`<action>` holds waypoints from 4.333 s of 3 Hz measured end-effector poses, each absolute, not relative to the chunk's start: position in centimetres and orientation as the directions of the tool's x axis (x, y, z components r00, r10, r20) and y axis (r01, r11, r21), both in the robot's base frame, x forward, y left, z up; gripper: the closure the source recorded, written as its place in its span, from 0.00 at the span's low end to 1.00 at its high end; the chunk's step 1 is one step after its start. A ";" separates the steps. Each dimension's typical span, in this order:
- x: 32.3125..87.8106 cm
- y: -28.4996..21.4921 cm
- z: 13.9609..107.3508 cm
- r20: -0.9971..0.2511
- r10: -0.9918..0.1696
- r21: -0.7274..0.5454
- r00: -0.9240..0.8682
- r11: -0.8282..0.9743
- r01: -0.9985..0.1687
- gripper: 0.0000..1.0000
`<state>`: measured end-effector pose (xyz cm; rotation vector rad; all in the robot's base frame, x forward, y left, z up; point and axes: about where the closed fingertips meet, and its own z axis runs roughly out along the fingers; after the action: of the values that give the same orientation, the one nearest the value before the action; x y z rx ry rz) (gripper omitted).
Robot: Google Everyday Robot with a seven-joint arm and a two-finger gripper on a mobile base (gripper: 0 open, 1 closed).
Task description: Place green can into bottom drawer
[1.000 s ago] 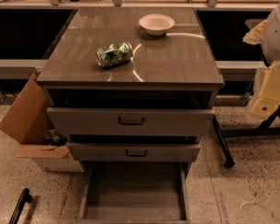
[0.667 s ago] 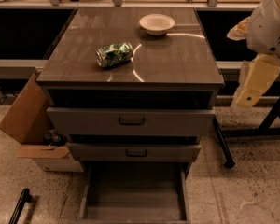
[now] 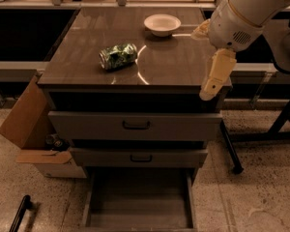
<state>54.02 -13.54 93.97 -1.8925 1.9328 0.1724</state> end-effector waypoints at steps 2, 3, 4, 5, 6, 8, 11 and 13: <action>56.2 -12.7 93.6 -0.398 -0.914 -0.249 0.078 0.026 -0.968 0.00; 59.0 -11.5 93.7 -0.408 -0.900 -0.303 0.154 -0.026 -0.953 0.00; 61.8 -9.6 93.3 -0.398 -0.892 -0.326 0.215 -0.082 -0.942 0.00; 64.7 -6.1 92.4 -0.370 -0.893 -0.321 0.255 -0.135 -0.938 0.00; 66.3 -3.6 91.6 -0.362 -0.894 -0.306 0.264 -0.154 -0.939 0.00; 68.9 0.6 89.6 -0.349 -0.894 -0.279 0.282 -0.188 -0.942 0.00; 70.5 4.9 86.8 -0.351 -0.882 -0.212 0.313 -0.251 -0.945 0.00; 71.3 5.7 85.0 -0.363 -0.883 -0.163 0.296 -0.252 -0.954 0.19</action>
Offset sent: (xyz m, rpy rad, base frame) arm 0.0323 0.0102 -0.0054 0.0321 -0.0687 0.0617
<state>71.29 5.71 85.04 -2.2217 1.6555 0.2805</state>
